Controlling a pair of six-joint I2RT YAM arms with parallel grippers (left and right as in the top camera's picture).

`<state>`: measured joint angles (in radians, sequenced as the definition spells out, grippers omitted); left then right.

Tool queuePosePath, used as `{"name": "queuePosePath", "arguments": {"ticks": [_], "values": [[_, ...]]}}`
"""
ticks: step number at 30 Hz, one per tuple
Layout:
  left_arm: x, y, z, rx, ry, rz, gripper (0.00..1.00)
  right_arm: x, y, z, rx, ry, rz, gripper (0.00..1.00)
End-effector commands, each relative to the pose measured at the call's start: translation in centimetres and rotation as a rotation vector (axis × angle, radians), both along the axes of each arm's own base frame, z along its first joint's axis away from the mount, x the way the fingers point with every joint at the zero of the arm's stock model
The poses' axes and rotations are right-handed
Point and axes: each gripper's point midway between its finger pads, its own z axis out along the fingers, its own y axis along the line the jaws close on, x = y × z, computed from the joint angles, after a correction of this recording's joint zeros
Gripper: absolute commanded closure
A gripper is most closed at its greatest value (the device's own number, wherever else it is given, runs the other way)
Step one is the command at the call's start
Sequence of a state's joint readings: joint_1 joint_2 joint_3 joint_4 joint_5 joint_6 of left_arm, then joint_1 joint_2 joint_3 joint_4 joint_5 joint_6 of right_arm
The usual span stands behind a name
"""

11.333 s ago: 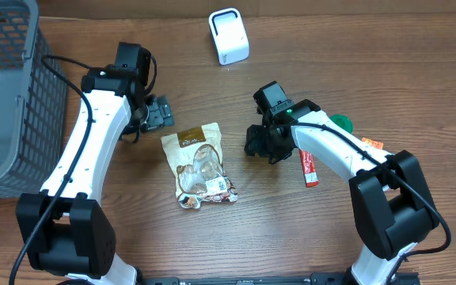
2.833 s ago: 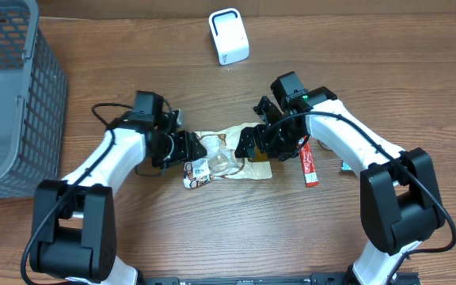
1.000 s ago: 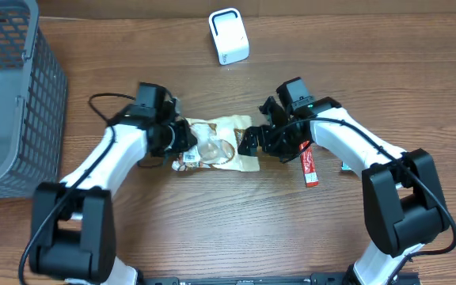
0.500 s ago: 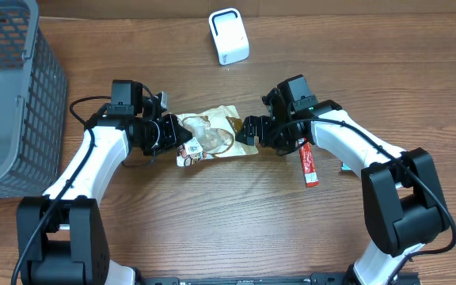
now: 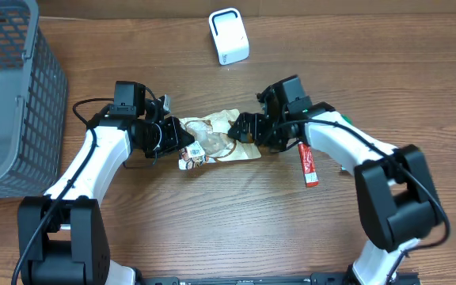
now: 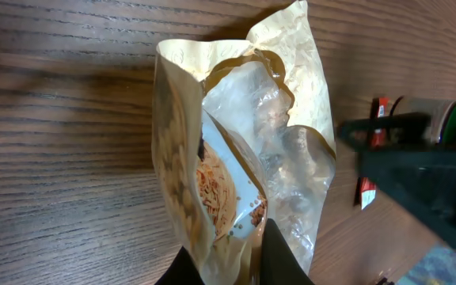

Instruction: Scan the item barcode

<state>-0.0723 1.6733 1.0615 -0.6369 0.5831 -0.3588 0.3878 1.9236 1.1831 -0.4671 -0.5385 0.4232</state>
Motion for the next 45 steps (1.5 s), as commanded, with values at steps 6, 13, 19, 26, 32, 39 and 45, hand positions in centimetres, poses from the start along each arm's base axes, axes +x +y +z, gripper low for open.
{"name": "queuePosePath", "arguments": {"ticks": [6, 13, 19, 26, 32, 39, 45], "values": [[0.4, -0.6, 1.5, -0.003, -0.055, -0.033, 0.93, -3.6, 4.4, -1.7, 0.213, 0.205, 0.099, 0.01], [0.3, -0.5, 1.4, 0.005, -0.052, -0.04, 0.93, -3.2, 5.6, 0.4, 0.342, 0.175, 0.154, 0.28], [0.0, 0.0, 1.0, 0.041, -0.04, -0.036, 0.92, -3.1, 5.6, 0.5, 0.343, 0.15, 0.173, 0.59], [0.3, 1.2, 0.3, 0.117, -0.042, -0.014, 0.8, -3.0, 5.6, 0.5, 0.344, 0.102, 0.212, 0.76], [0.9, 4.6, -1.0, 0.322, -0.05, 0.053, 0.42, -3.1, 5.5, 0.4, 0.337, 0.091, 0.222, 0.84], [1.8, 8.2, -1.3, 0.525, -0.08, 0.125, 0.11, -1.9, 4.0, -1.9, 0.184, 0.058, 0.152, 0.91], [3.6, 10.9, -0.6, 0.654, -0.149, 0.209, 0.07, -1.9, 3.8, -1.9, 0.185, 0.066, 0.144, 0.95]]}}
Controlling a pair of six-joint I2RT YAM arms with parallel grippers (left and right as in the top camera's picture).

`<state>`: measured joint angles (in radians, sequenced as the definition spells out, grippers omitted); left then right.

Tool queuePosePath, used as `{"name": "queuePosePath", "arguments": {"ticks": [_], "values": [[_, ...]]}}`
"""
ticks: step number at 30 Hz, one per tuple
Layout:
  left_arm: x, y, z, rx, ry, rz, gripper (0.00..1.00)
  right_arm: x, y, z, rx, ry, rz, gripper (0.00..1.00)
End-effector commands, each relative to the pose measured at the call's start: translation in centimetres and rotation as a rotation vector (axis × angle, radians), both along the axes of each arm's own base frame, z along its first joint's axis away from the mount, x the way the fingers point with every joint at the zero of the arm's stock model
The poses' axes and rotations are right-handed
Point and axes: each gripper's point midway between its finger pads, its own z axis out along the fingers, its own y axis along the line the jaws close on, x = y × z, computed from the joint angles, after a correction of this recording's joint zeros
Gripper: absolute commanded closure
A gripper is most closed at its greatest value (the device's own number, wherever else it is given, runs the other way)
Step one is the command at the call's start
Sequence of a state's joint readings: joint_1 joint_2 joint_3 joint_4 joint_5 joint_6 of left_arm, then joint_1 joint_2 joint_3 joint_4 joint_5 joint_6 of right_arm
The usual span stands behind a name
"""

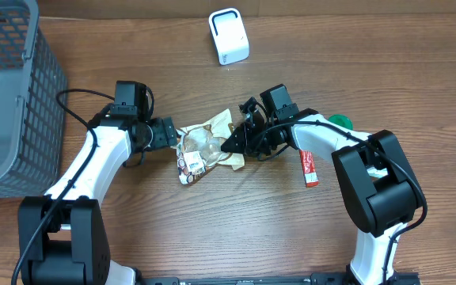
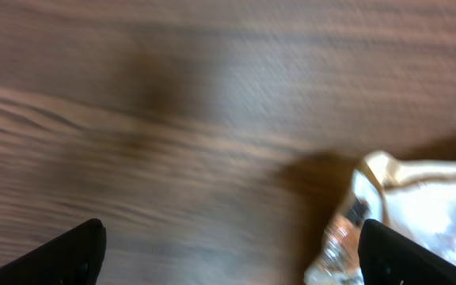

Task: Scan the item barcode
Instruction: 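Release the bag with the left gripper and retract it left, then lift the bag with the right gripper and hold it at the scanner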

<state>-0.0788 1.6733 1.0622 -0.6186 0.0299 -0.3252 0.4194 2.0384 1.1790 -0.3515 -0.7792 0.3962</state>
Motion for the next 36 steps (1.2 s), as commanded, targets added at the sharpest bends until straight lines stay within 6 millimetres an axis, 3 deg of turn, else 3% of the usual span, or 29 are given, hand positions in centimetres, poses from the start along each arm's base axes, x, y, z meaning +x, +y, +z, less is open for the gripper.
{"name": "queuePosePath", "arguments": {"ticks": [1, 7, 12, 16, 21, 30, 32, 34, 36], "values": [[1.9, 2.8, 2.1, 0.152, -0.099, 0.062, 0.07, 0.1, -0.3, -0.5, -0.015, -0.005, -0.004, 0.96], [3.2, 5.6, 3.3, 0.298, -0.17, 0.137, 0.02, 0.4, -0.2, -0.4, -0.014, -0.036, 0.01, 0.96], [4.3, 7.8, 4.4, 0.343, -0.234, 0.204, 0.0, 2.1, 0.1, 2.7, -0.01, -0.151, 0.015, 0.96], [5.7, 9.3, 5.2, 0.315, -0.299, 0.243, 0.0, 4.2, -1.3, 6.8, -0.114, -0.349, -0.019, 0.96], [6.8, 10.1, 5.4, 0.174, -0.344, 0.207, 0.0, 4.9, -4.0, 10.8, -0.305, -0.572, -0.036, 0.96], [6.6, 11.3, 5.3, 0.1, -0.343, 0.225, 0.0, 7.1, -7.0, 18.5, -0.467, -0.872, -0.074, 0.97], [6.6, 11.3, 5.3, 0.1, -0.343, 0.224, 0.0, 7.6, -7.1, 21.0, -0.488, -0.926, -0.057, 0.97], [6.6, 11.3, 5.3, 0.1, -0.344, 0.224, 0.01, 9.1, -8.2, 26.8, -0.577, -1.076, -0.07, 0.97], [6.6, 11.3, 5.3, 0.1, -0.343, 0.224, 0.0, 9.8, -8.7, 29.8, -0.624, -1.17, -0.067, 0.97]]}}
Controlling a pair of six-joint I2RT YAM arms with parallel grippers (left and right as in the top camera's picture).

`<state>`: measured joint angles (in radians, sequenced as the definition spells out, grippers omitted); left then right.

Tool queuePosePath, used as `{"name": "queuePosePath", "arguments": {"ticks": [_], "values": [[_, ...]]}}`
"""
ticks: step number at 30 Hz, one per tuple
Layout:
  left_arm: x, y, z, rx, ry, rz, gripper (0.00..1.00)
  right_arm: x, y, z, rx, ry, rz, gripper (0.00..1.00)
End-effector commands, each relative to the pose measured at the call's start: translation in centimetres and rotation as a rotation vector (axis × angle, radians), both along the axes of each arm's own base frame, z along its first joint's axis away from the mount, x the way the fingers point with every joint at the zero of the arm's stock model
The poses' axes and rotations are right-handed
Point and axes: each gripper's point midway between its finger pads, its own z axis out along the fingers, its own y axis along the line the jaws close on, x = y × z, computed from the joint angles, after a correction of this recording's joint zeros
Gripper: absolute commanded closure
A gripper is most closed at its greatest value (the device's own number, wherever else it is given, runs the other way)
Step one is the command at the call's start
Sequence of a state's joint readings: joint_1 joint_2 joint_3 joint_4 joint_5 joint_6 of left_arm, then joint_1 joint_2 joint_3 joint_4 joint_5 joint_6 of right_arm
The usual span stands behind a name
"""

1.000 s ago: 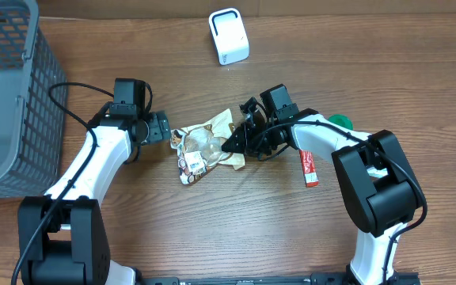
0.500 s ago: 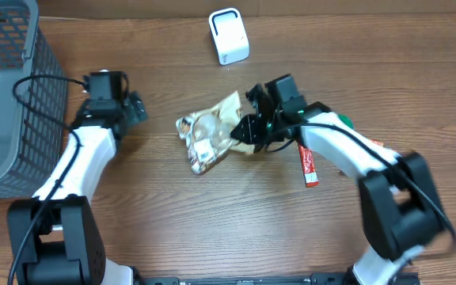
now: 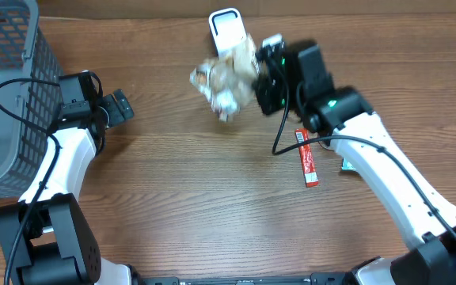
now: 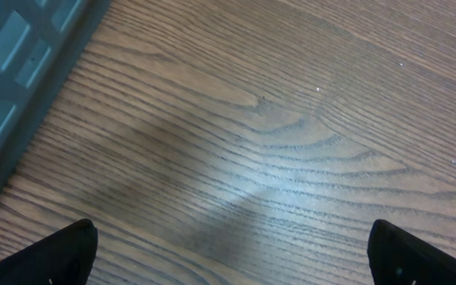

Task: Scan the item barcode
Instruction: 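Lift the bag with the right gripper and hold it at the scanner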

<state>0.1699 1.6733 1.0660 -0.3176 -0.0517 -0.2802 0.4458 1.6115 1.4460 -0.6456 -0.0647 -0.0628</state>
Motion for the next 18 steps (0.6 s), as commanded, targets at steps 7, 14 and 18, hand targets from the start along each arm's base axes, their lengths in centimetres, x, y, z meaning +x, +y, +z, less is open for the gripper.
{"name": "queuePosePath", "arguments": {"ticks": [7, 14, 18], "values": [[0.6, -0.2, 1.7, 0.002, -0.042, -0.024, 0.0, 4.5, -1.8, 14.7, -0.28, -0.556, 0.018, 0.96], [0.6, -0.3, 1.7, 0.001, -0.043, -0.024, 0.01, 8.4, -0.3, 14.1, -0.281, -0.65, -0.01, 0.97], [0.6, -0.2, 1.7, 0.001, -0.042, -0.024, 0.0, 11.3, 0.2, 11.8, -0.337, -0.677, -0.039, 0.96]]}}
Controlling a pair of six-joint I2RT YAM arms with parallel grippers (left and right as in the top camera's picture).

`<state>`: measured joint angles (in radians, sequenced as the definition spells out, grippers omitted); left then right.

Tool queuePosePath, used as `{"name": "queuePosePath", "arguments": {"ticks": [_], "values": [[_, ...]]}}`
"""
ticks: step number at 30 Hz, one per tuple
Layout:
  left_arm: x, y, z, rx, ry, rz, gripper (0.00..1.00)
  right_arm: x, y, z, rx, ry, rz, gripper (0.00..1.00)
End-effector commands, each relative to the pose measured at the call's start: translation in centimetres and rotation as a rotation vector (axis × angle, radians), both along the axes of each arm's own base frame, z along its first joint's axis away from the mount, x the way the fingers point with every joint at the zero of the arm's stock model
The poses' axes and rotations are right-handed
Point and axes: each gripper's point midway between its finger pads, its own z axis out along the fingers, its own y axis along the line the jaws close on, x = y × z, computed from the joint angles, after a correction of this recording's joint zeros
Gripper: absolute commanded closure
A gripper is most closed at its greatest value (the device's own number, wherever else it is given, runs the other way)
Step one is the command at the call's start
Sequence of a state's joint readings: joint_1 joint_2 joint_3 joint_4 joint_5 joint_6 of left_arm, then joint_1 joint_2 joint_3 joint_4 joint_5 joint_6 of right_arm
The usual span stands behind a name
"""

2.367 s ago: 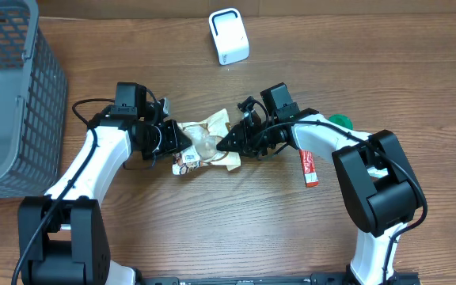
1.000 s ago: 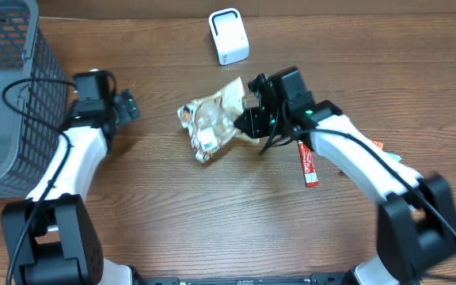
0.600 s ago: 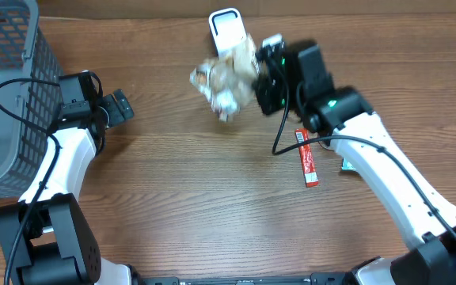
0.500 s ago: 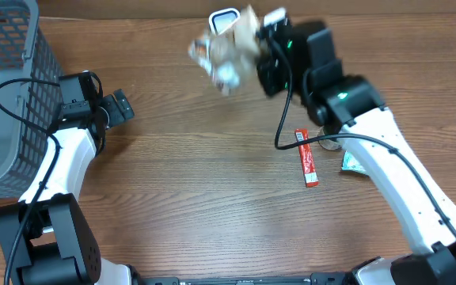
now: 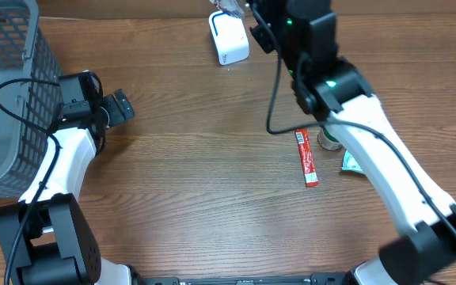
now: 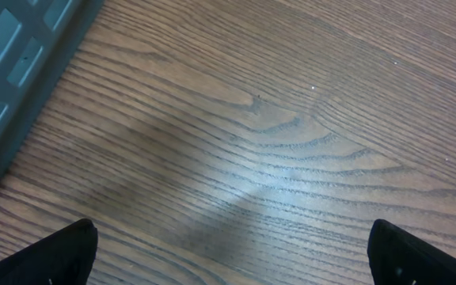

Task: Scan the item barcode
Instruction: 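Lift the bag with the right gripper and hold it at the scanner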

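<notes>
The white scanner [image 5: 229, 36] stands at the back of the table. Just above it, at the overhead view's top edge, only a sliver of the crumpled snack bag [image 5: 226, 5] shows, the rest cut off. My right gripper [image 5: 248, 9] is raised there beside the bag, shut on it as far as the edge lets me see. Far to the left, next to the basket, my left gripper [image 5: 118, 108] stands open. In the left wrist view the left gripper [image 6: 236, 261] is spread wide over bare wood with nothing between its fingertips [image 6: 74, 253].
A grey mesh basket [image 5: 6, 87] fills the back left, and its wall [image 6: 6, 55] lies close to the left gripper. A red bar [image 5: 307, 158] and green items [image 5: 328, 141] lie right of the middle, under the right arm.
The right gripper has gone up and toward the back with the bag, from beside the scanner to above it at the frame's edge. The left arm has barely moved.
Both grippers first held the snack bag on the table's middle. Then the left gripper was open and off the bag, with the right still on it. Later the left gripper was back by the basket and the right held the bag by the scanner, now above it.
</notes>
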<state>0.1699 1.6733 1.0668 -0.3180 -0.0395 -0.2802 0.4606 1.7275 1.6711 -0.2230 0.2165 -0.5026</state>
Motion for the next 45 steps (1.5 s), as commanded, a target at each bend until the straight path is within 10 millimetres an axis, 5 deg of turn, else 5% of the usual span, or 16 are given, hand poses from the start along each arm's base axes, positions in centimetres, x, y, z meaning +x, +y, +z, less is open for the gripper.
{"name": "queuePosePath", "arguments": {"ticks": [1, 12, 21, 29, 41, 45], "values": [[0.5, 0.0, 1.7, 0.01, -0.04, -0.017, 0.0, 2.7, 0.2, -2.8, -0.088, -0.018, -0.055, 0.96], [0.5, 0.0, 1.7, 0.011, -0.04, -0.016, 0.0, 9.2, 1.4, -9.5, -0.255, -0.167, -0.139, 0.97], [0.5, 0.0, 1.7, 0.01, -0.04, -0.017, 0.01, 11.5, 1.9, -12.9, -0.25, -0.281, -0.187, 0.96], [0.5, 0.0, 1.7, 0.011, -0.04, -0.016, 0.0, 11.6, 3.1, -18.1, -0.3, -0.171, -0.144, 0.97], [0.5, 0.0, 1.7, 0.011, -0.04, -0.016, 0.0, 9.5, 7.7, -18.8, -0.305, -0.153, -0.066, 0.97], [0.5, 0.0, 1.7, 0.011, -0.04, -0.016, 0.0, 8.9, 7.6, -20.3, -0.34, -0.095, -0.083, 0.97]]}}
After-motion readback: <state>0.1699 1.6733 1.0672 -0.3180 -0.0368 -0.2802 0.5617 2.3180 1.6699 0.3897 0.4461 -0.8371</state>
